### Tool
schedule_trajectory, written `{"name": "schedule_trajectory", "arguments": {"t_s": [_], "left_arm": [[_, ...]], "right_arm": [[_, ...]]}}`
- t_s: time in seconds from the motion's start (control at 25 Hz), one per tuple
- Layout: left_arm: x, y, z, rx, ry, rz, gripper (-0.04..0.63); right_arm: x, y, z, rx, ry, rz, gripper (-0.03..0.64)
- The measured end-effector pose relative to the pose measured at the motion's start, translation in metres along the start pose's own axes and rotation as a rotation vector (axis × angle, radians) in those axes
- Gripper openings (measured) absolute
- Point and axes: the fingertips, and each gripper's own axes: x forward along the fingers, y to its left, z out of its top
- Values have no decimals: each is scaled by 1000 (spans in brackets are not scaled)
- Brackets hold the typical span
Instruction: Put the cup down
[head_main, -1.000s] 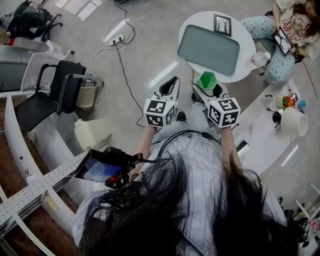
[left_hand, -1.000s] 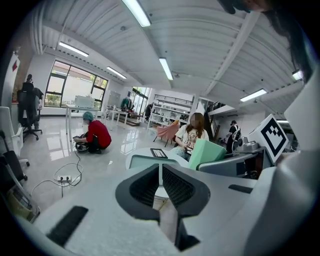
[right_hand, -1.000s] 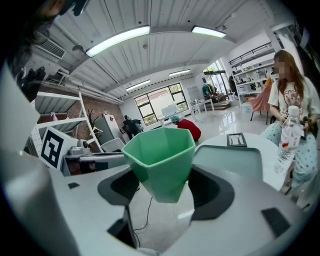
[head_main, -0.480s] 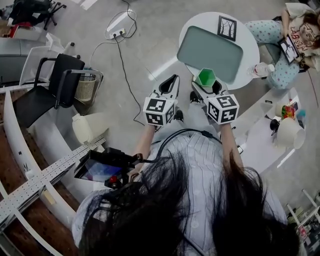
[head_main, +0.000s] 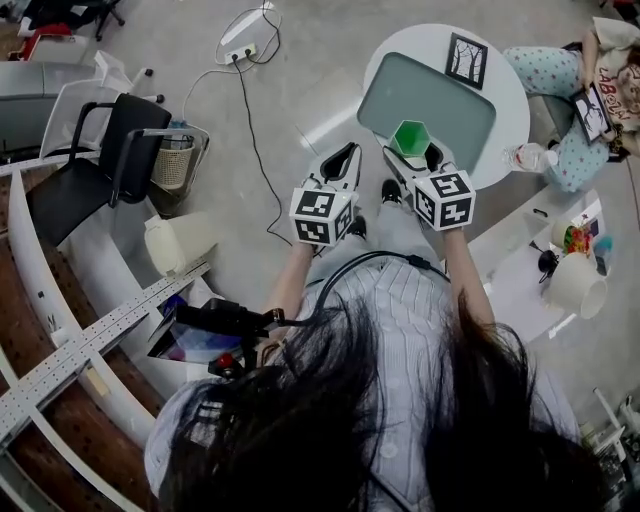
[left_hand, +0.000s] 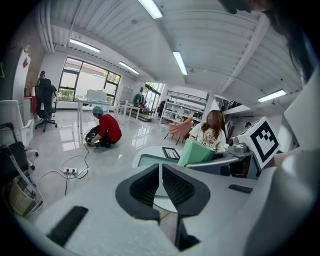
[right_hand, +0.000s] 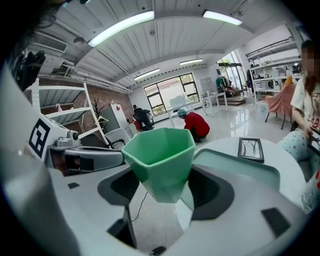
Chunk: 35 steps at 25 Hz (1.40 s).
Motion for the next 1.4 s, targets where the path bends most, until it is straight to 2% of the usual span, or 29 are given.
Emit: {"name": "schedule_trajectory", "arguments": {"t_s": [0.32,0.68,1.08,1.4], "left_arm": [[28,13,0,-16,13,40,29],[53,16,4,-25,23,57,28],[74,17,-12,-40,74,49,28],[80,21,-20,-57,100,63,28]], "right_arm": [[34,-26,-5,-114,44,16,318],[80,-61,-8,-196,95,33,318],[126,-84,-24,-225,167,45,318],[151,-93,-26,-262,158,54,318]]}}
